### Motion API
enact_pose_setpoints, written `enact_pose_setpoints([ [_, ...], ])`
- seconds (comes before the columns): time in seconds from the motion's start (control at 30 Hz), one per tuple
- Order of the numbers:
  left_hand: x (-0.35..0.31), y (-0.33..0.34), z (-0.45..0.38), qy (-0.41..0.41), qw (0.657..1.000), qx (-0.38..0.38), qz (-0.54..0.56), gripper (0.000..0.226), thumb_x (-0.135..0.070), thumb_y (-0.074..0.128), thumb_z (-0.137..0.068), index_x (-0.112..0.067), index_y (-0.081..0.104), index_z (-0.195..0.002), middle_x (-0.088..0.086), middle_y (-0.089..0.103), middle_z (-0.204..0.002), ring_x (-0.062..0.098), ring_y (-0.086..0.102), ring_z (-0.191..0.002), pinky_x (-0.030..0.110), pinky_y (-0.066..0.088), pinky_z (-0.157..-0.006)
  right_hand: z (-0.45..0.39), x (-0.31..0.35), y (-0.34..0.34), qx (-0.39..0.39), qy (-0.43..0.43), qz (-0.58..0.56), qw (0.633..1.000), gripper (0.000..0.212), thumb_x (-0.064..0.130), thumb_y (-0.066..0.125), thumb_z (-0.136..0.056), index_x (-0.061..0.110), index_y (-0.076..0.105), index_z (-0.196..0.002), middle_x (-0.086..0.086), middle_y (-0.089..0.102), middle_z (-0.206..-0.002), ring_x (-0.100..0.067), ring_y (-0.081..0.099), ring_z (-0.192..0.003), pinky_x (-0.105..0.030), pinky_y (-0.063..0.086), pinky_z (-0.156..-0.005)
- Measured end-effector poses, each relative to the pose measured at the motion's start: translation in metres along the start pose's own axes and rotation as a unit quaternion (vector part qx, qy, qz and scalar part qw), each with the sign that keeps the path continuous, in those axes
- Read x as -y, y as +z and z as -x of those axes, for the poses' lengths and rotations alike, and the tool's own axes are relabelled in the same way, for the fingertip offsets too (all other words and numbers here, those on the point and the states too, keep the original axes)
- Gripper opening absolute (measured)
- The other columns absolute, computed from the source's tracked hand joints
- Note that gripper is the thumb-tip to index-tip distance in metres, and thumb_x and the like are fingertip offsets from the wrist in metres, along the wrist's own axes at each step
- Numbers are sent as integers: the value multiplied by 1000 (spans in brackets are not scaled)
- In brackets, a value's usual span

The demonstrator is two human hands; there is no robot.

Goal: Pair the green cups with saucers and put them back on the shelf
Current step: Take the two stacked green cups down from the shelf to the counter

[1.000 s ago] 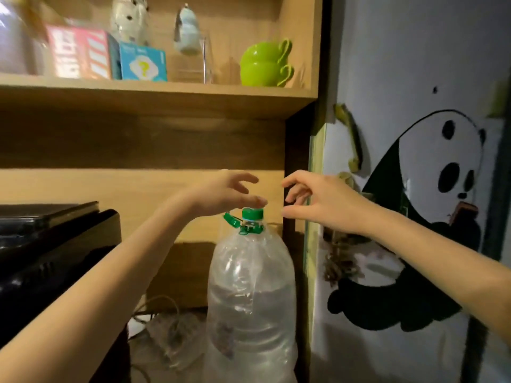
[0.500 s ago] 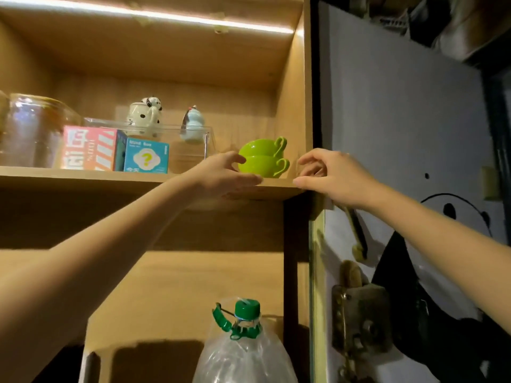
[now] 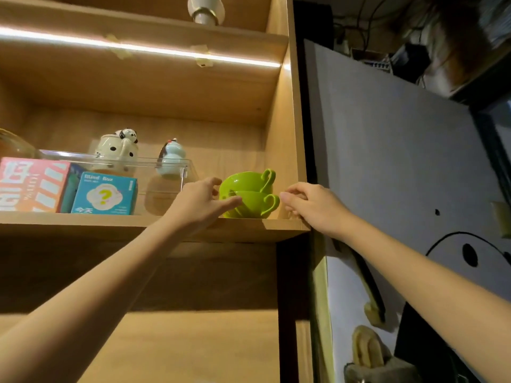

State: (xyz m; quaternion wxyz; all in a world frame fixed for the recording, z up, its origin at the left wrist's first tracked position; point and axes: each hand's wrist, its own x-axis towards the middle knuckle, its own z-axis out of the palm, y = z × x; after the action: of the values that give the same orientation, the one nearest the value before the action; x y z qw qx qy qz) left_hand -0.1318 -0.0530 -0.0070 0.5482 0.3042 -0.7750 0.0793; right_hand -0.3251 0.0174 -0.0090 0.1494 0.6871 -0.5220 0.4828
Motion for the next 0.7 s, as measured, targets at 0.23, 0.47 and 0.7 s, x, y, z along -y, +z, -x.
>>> enact_pose_setpoints([
  [0.23, 9, 27, -24, -116, 991, 63, -36, 86, -63, 52, -74, -3, 31, -132, 20, 54, -127, 34, 53, -113, 39, 42, -93, -18, 1, 25, -12, 22, -29, 999, 45, 37, 38, -94, 0, 59, -107, -21, 63, -108, -32, 60, -101, -47, 47, -91],
  [0.47, 19, 34, -38, -144, 983, 99, 53, 51, -65, 57, -69, -14, 56, -63, 6, 57, -66, 22, 52, -66, 31, 38, -70, -29, -6, 29, -26, 43, -86, 995, 32, 28, 43, -94, 3, 61, -103, -11, 64, -98, -23, 62, -97, -46, 49, -95],
  [0.7, 18, 33, -32, -126, 989, 65, 40, 52, -66, 54, -71, -17, 48, -56, 0, 50, -56, 17, 49, -58, 30, 38, -67, -21, -5, 30, -43, 52, -137, 988, 35, 30, 44, -93, 4, 60, -109, -7, 61, -92, -23, 62, -99, -45, 48, -97],
])
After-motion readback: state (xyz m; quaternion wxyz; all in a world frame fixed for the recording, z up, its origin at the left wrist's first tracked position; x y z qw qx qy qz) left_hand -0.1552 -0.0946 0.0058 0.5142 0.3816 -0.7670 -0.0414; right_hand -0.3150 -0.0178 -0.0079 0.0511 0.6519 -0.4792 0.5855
